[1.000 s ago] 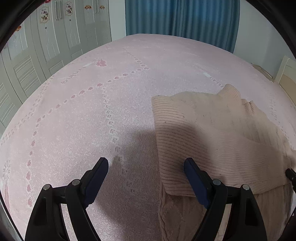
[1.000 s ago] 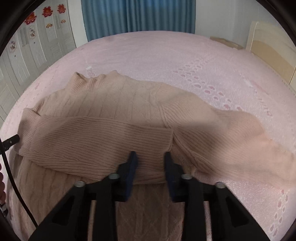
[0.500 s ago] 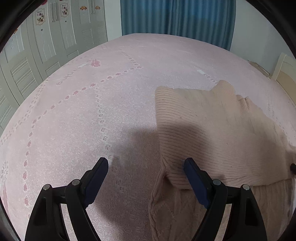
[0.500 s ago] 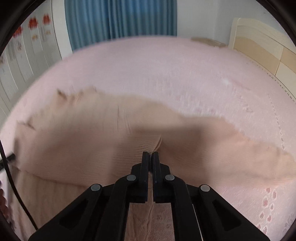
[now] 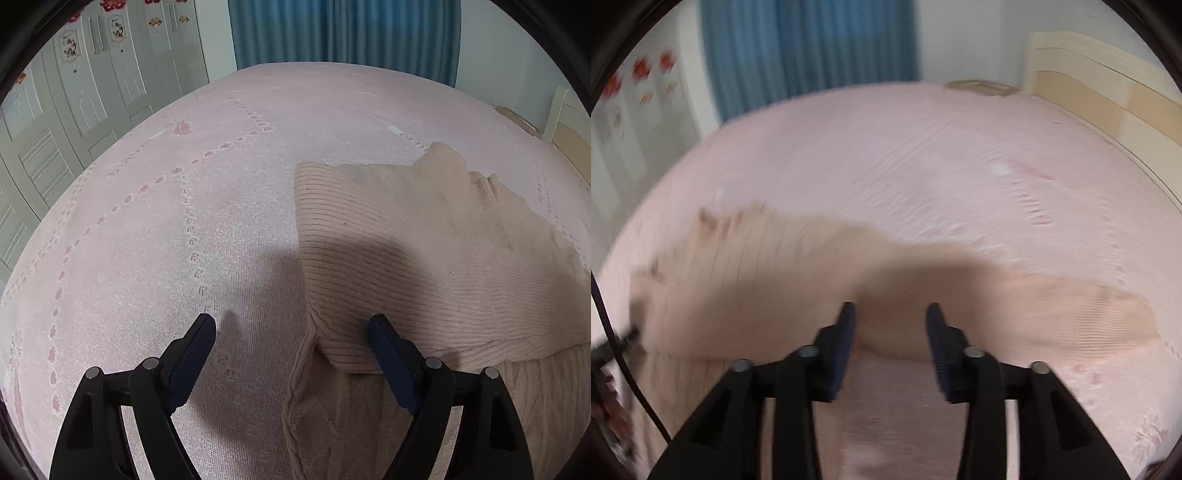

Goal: Fold small clothes

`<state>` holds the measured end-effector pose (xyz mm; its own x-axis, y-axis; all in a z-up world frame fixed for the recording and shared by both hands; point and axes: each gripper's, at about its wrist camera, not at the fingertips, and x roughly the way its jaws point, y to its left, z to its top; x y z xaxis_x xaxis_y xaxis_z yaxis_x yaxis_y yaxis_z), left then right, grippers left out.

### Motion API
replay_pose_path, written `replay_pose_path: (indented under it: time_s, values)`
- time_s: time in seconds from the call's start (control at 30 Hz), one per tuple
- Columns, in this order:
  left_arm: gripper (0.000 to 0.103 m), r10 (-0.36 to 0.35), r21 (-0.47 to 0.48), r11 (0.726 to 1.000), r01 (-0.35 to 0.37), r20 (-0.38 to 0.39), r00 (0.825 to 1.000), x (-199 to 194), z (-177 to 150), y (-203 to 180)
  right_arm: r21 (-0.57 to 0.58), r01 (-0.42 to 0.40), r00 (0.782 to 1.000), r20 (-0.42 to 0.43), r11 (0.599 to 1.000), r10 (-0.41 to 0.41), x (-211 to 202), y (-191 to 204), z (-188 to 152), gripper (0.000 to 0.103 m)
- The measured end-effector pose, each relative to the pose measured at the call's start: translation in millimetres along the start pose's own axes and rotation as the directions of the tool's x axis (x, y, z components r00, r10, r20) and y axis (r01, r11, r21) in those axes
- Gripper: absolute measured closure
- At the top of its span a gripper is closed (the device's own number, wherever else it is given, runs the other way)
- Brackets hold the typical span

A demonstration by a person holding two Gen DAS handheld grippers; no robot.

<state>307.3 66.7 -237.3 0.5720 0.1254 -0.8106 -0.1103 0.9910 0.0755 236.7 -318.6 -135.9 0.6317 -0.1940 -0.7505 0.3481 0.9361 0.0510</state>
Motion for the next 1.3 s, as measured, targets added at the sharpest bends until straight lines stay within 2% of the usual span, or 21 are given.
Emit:
replay_pose_path:
  time_s: [0.1, 0.17, 0.23, 0.33, 0.43, 0.6, 0.77, 1.03, 1.1, 1.13, 1.17, 1.23, 1.3]
  values:
    - [0.019, 0.028, 0.033, 0.999, -0.029, 0.025, 0.999, -3, -3, -6, 0.071, 0.036, 0.998, 0.041, 0.997, -0.039, -25, -50, 7, 0.044]
    - [0.019, 0.038, 0.046, 0.998, -0.039, 0.033, 0.999, -4, -4, -9, 0.108, 0.065, 0.996, 0.049, 0.992, -0.07, -35, -88, 1, 0.032]
    - [0.019, 0.044, 0.054, 0.997, -0.046, 0.035, 0.998, -2, -3, -10, 0.135, 0.113, 0.992, 0.04, 0.984, -0.119, -37, -127, -12, 0.031]
    - [0.019, 0.046, 0.046, 0.998, -0.048, 0.032, 0.998, 0, -3, -11, 0.171, 0.177, 0.984, -0.02, 0.969, -0.176, -30, -174, -31, 0.032]
    - [0.018, 0.033, 0.02, 0.999, -0.034, 0.027, 0.999, 1, -4, -9, 0.23, 0.179, 0.984, -0.065, 0.957, -0.168, -21, -211, -47, 0.032]
    - [0.012, 0.021, -0.021, 1.0, -0.021, 0.02, 1.0, 3, -5, -3, 0.276, 0.173, 0.984, -0.08, 0.945, -0.157, -8, -240, -55, 0.032]
    - [0.012, 0.017, -0.037, 0.999, -0.016, 0.021, 1.0, 6, -5, -2, 0.378, 0.104, 0.992, -0.105, 0.92, -0.069, 18, -260, -61, 0.031]
    - [0.011, 0.022, -0.044, 0.999, -0.021, 0.025, 0.999, 6, -6, -4, 0.418, 0.115, 0.992, -0.09, 0.901, -0.085, 36, -271, -46, 0.032]
    - [0.011, 0.024, -0.044, 0.999, -0.022, 0.026, 0.999, 6, -6, -3, 0.424, 0.156, 0.987, -0.087, 0.892, -0.132, 37, -275, -44, 0.043]
    - [0.011, 0.024, -0.044, 0.999, -0.023, 0.027, 0.999, 6, -6, -2, 0.427, 0.202, 0.979, -0.095, 0.882, -0.179, 37, -278, -43, 0.065]
    - [0.011, 0.025, -0.044, 0.999, -0.024, 0.027, 0.999, 6, -6, -2, 0.433, 0.215, 0.977, -0.097, 0.876, -0.192, 37, -281, -44, 0.085]
    - [0.011, 0.027, -0.046, 0.999, -0.025, 0.028, 0.999, 5, -6, -2, 0.48, 0.156, 0.988, -0.067, 0.863, -0.142, 32, -292, -45, 0.098]
    - [0.011, 0.028, -0.046, 0.999, -0.027, 0.028, 0.999, 4, -7, -3, 0.504, 0.136, 0.99, -0.049, 0.853, -0.129, 25, -295, -43, 0.098]
